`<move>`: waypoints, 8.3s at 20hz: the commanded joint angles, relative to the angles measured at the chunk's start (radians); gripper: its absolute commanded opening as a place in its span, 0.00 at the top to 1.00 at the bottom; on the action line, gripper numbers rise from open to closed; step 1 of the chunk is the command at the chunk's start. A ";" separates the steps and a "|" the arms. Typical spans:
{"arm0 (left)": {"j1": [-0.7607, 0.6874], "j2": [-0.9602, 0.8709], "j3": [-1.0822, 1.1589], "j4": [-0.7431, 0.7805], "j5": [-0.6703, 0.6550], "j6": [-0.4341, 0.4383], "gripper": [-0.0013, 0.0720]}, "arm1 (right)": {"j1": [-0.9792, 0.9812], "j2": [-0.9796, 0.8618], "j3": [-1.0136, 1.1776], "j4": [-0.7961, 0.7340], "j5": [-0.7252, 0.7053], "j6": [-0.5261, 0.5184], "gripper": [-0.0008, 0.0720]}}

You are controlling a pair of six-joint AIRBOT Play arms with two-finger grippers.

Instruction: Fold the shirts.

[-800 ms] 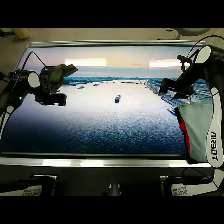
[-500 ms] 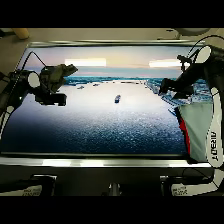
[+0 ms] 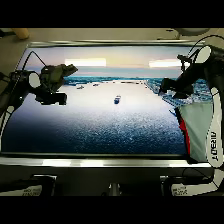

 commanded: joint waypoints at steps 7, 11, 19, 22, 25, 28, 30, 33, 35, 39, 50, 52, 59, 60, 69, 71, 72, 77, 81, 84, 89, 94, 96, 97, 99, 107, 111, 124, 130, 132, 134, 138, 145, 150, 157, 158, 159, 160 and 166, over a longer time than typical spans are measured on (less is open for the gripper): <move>0.206 -0.340 0.432 0.141 0.129 -0.085 0.07 | 0.001 -0.001 0.001 0.002 -0.173 0.000 0.09; 0.356 -0.595 0.657 -0.012 0.012 -0.194 0.08 | 0.001 -0.002 0.001 0.006 -0.211 -0.001 0.09; 0.361 -0.714 0.626 -0.164 0.221 -0.195 0.34 | 0.001 -0.002 0.001 0.021 -0.260 -0.001 0.13; 0.360 -0.697 0.627 -0.203 0.217 -0.204 0.95 | 0.001 -0.001 0.001 0.037 -0.260 -0.001 0.13; 0.340 -0.559 0.628 -0.217 0.240 -0.121 0.95 | 0.001 0.010 0.002 0.034 -0.256 -0.058 0.13; 0.260 -0.296 0.626 -0.217 0.177 0.090 0.95 | -0.002 0.060 0.026 -0.021 -0.267 -0.061 0.13; 0.159 -0.113 0.613 -0.217 0.132 0.144 0.95 | -0.002 0.128 0.033 -0.073 -0.270 -0.061 0.13; -0.086 0.095 0.487 -0.217 0.099 0.144 0.95 | -0.002 0.269 0.033 -0.163 -0.240 -0.045 0.13; -0.263 0.145 0.352 -0.216 0.100 0.122 0.95 | -0.002 0.365 0.033 -0.211 -0.212 -0.032 0.13; -0.586 0.094 0.018 -0.217 0.307 -0.039 0.95 | -0.002 0.515 0.033 -0.237 -0.129 -0.013 0.13; -0.132 0.037 0.187 0.126 0.013 -0.014 0.00 | -0.001 0.496 -0.262 0.039 0.033 -0.007 0.11; 0.096 0.002 0.157 0.032 0.021 -0.089 0.00 | -0.001 0.496 -0.424 0.151 -0.021 -0.024 0.11; 0.368 -0.198 0.048 -0.253 0.116 -0.130 0.00 | 0.001 0.450 -0.773 0.254 -0.260 -0.071 0.11; 0.360 -0.220 0.048 -0.280 0.154 -0.130 0.01 | 0.001 0.423 -0.794 0.264 -0.264 -0.082 0.11; 0.295 -0.371 0.048 -0.374 0.267 -0.131 0.10 | 0.128 0.192 -0.814 0.330 -0.363 -0.164 0.01; 0.294 -0.373 0.048 -0.374 0.290 -0.131 0.41 | 0.191 0.165 -0.814 0.330 -0.386 -0.166 0.00; 0.294 -0.372 0.048 -0.374 0.300 -0.131 0.60 | 0.218 0.154 -0.814 0.332 -0.397 -0.166 0.00; 0.295 -0.346 0.049 -0.374 0.307 -0.100 0.95 | 0.311 0.098 -0.814 0.427 -0.452 -0.188 0.00; 0.291 -0.281 0.049 -0.374 0.304 -0.073 0.95 | 0.367 0.042 -0.813 0.523 -0.552 -0.183 0.21; 0.283 -0.221 0.049 -0.374 0.304 -0.056 0.95 | 0.342 0.057 -0.788 0.519 -0.558 -0.174 0.96; 0.243 0.085 0.132 -0.373 0.326 0.216 0.95 | 0.171 0.348 -0.470 0.288 -0.425 -0.201 0.96; 0.208 0.539 0.315 -0.373 0.333 0.246 0.95 | 0.061 0.748 -0.088 0.098 -0.541 -0.204 0.96; 0.208 0.675 0.314 -0.373 0.310 0.191 0.95 | 0.061 0.874 -0.068 0.053 -0.575 -0.171 0.96; 0.208 0.729 0.314 -0.373 0.272 0.163 0.95 | 0.061 0.916 -0.068 0.016 -0.561 -0.134 0.96; 0.208 0.787 0.314 -0.370 0.188 0.150 0.95 | 0.061 0.965 -0.068 -0.068 -0.484 -0.055 0.96; 0.208 0.717 -0.057 -0.431 -0.015 0.126 0.95 | 0.061 0.727 -0.214 -0.114 0.042 -0.050 0.96; 0.191 0.487 -0.362 -0.472 0.181 0.198 0.95 | 0.061 0.497 -0.513 -0.090 -0.200 -0.047 0.95; 0.328 -0.022 -0.010 -0.416 -0.110 0.195 0.12 | -0.105 0.205 -0.387 0.124 -0.465 -0.071 0.06; 0.342 0.274 -0.595 -0.427 0.042 0.204 0.12 | -0.261 0.140 -0.474 0.169 -0.240 -0.181 0.15; 0.328 0.295 -0.734 -0.473 0.111 0.204 0.12 | -0.253 0.111 -0.518 0.242 -0.225 -0.216 0.15; 0.303 0.294 -0.796 -0.508 0.191 0.204 0.12 | -0.228 0.088 -0.537 0.244 -0.214 -0.233 0.15; 0.206 0.253 -0.809 -0.595 0.289 0.200 0.12 | -0.170 0.043 -0.537 0.236 -0.232 -0.237 0.11; 0.154 0.240 -0.770 -0.605 0.341 0.177 0.95 | -0.036 -0.086 -0.537 0.225 -0.351 -0.201 0.12; 0.154 0.352 -0.681 -0.560 0.339 0.177 0.95 | -0.026 -0.075 -0.500 0.237 -0.420 -0.176 0.96; 0.187 0.720 0.129 -0.069 0.350 0.047 0.95 | -0.026 0.555 -0.027 0.062 -0.587 -0.237 0.96; 0.207 0.749 0.266 0.003 0.370 0.006 0.95 | -0.026 0.662 0.007 -0.003 -0.686 -0.236 0.96; 0.223 0.769 0.370 0.032 0.377 -0.021 0.95 | -0.026 0.760 0.018 -0.060 -0.780 -0.227 0.96; 0.231 0.786 0.448 0.025 0.377 -0.032 0.95 | -0.026 0.849 0.017 -0.098 -0.854 -0.195 0.96; 0.231 0.800 0.501 -0.043 0.241 0.002 0.95 | -0.026 0.988 0.018 -0.125 -0.692 -0.108 0.96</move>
